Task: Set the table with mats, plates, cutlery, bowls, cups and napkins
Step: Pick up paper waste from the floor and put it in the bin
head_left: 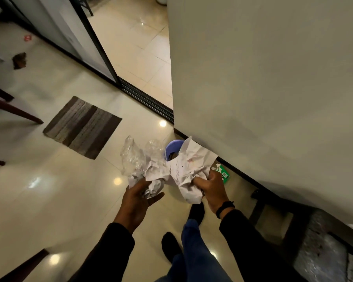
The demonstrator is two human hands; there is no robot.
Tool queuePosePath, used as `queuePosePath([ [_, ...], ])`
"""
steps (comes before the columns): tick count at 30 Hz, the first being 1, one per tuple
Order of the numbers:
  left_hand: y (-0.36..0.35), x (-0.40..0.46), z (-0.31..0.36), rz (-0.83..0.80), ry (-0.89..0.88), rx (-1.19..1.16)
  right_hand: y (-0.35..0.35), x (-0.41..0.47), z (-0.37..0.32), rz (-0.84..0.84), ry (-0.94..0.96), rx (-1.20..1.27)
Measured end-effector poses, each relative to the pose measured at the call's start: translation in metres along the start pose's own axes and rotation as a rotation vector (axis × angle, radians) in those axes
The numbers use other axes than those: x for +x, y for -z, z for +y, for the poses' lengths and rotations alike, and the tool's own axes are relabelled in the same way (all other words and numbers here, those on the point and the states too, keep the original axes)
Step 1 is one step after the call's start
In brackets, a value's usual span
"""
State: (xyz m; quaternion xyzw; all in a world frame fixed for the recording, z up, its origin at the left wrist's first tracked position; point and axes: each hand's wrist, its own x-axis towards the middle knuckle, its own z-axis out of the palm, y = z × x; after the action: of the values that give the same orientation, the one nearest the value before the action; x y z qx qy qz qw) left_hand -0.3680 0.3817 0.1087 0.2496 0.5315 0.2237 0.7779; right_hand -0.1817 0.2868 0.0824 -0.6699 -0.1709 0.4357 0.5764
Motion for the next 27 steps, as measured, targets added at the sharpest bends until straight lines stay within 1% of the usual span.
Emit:
queuePosePath([
  [3, -0.01, 0.019, -0.004, -0.014, 0.066, 0.003, 0.011, 0.017, 0.005, -0.091, -0.057, -0.021],
  [7, -0.029, 0.044, -0.009, -0.056, 0.092, 0.011, 0.02, 0.044, -0.001, -0.2, -0.116, -0.037],
  [10, -0.041, 0.064, -0.014, -0.02, 0.077, -0.023, 0.016, 0.062, -0.007, -0.278, -0.164, -0.057],
  [13, -0.055, 0.08, -0.019, -0.01, 0.091, -0.061, 0.009, 0.08, -0.007, -0.295, -0.199, -0.051],
  [17, -0.063, 0.103, -0.026, 0.02, 0.084, -0.125, 0.003, 0.103, 0.003, -0.275, -0.222, -0.033],
  [20, -0.062, 0.127, -0.025, 0.052, 0.043, -0.092, -0.002, 0.121, 0.016, -0.21, -0.207, -0.05],
  [23, -0.057, 0.148, -0.023, 0.089, 0.012, -0.046, -0.012, 0.132, 0.036, -0.111, -0.172, -0.029],
  [27, -0.042, 0.191, -0.036, 0.115, 0.021, 0.054, -0.028, 0.149, 0.08, 0.081, -0.189, -0.043],
])
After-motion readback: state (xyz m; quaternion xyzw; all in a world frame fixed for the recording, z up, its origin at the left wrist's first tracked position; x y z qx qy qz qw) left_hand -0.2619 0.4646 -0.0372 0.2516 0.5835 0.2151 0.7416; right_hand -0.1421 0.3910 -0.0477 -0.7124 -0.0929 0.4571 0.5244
